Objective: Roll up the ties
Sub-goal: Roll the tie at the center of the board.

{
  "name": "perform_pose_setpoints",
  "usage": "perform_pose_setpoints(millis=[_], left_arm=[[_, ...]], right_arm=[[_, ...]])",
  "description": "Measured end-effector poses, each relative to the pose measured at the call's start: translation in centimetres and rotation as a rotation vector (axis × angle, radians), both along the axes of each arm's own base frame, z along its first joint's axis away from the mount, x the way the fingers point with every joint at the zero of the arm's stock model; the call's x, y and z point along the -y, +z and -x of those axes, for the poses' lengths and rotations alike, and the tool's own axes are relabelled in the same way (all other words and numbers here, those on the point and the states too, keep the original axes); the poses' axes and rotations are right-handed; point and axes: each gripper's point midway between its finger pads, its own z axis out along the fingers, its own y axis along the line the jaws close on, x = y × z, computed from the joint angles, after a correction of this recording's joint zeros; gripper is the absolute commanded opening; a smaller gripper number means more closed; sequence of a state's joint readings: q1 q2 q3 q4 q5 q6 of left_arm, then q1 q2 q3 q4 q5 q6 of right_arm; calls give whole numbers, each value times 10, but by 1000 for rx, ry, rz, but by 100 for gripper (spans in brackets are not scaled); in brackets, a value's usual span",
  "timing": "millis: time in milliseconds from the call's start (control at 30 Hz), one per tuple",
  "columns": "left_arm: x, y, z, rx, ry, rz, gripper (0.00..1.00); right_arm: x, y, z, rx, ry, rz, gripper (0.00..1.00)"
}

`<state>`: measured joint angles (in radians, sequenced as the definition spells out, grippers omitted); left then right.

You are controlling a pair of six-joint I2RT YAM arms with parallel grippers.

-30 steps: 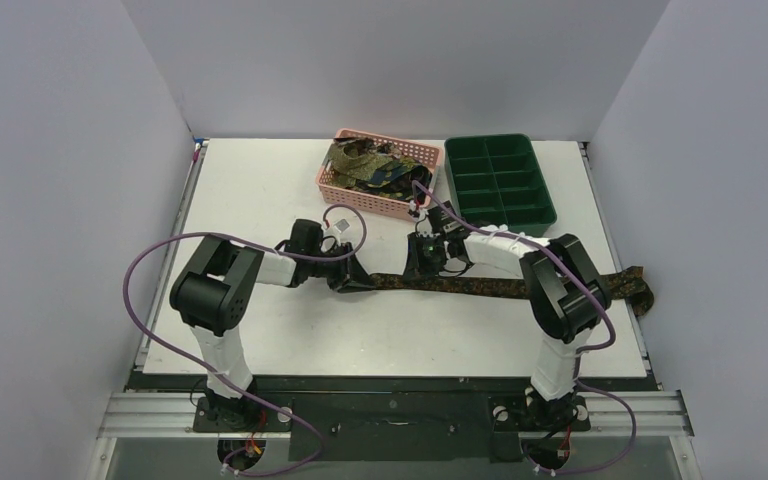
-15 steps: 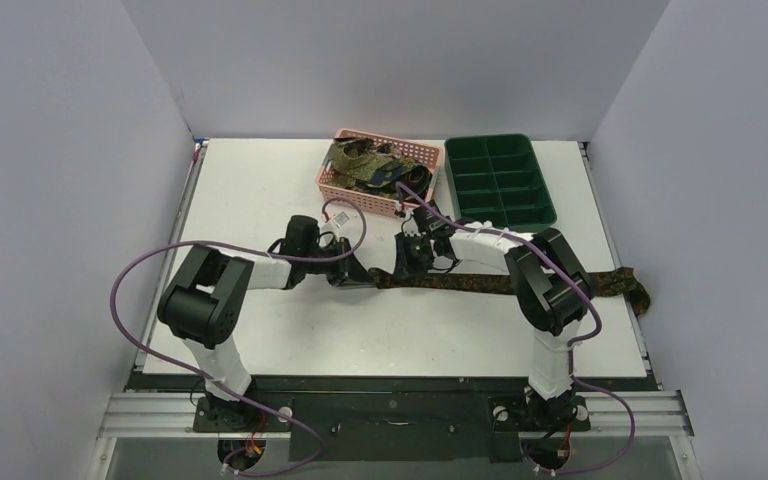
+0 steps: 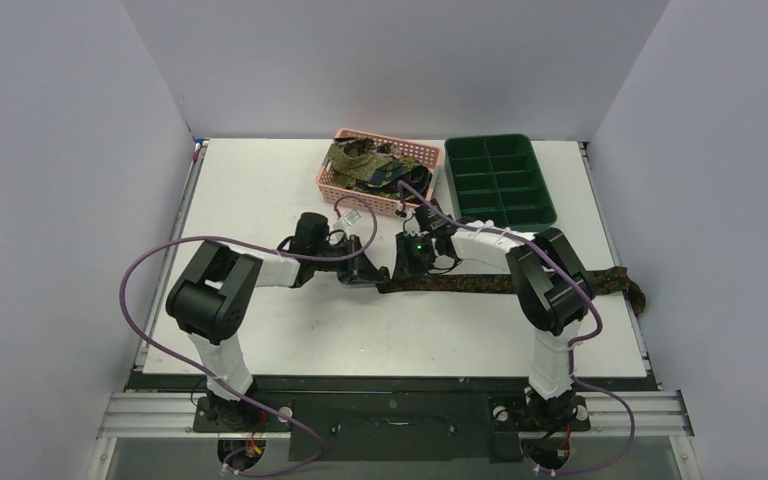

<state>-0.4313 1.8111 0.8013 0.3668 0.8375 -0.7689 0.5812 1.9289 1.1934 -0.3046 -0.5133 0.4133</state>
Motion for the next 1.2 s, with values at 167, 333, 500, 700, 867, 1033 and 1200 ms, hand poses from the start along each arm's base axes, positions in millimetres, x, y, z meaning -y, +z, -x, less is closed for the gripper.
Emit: perform_pose_setpoints(millis=[167,333,500,700,867,1033,1200], left_arm=[[-2,-6,0,-23,5,-10,0],[5,-5,1,-12,-19,-7,1],[17,-15,1,-21,-54,-12,12],[25,-37,0,-115,-84,5,39],[27,-34,-5,-132,-87,40,33],[26,-37,-6,-144,-86,48,26],[25,-38,-7,-144,-85,49,24]], right_arm=[[19,10,-11,-15,-43,-21,28],[31,36,-17,9,-61,-55,34],[33,53,-15,26,-53,-89,35],[38,41,1,-32,-58,-82,34],[42,34,8,-67,-70,-70,31],[40,31,7,-84,-82,-70,27],[32,19,1,-112,-86,-59,26]])
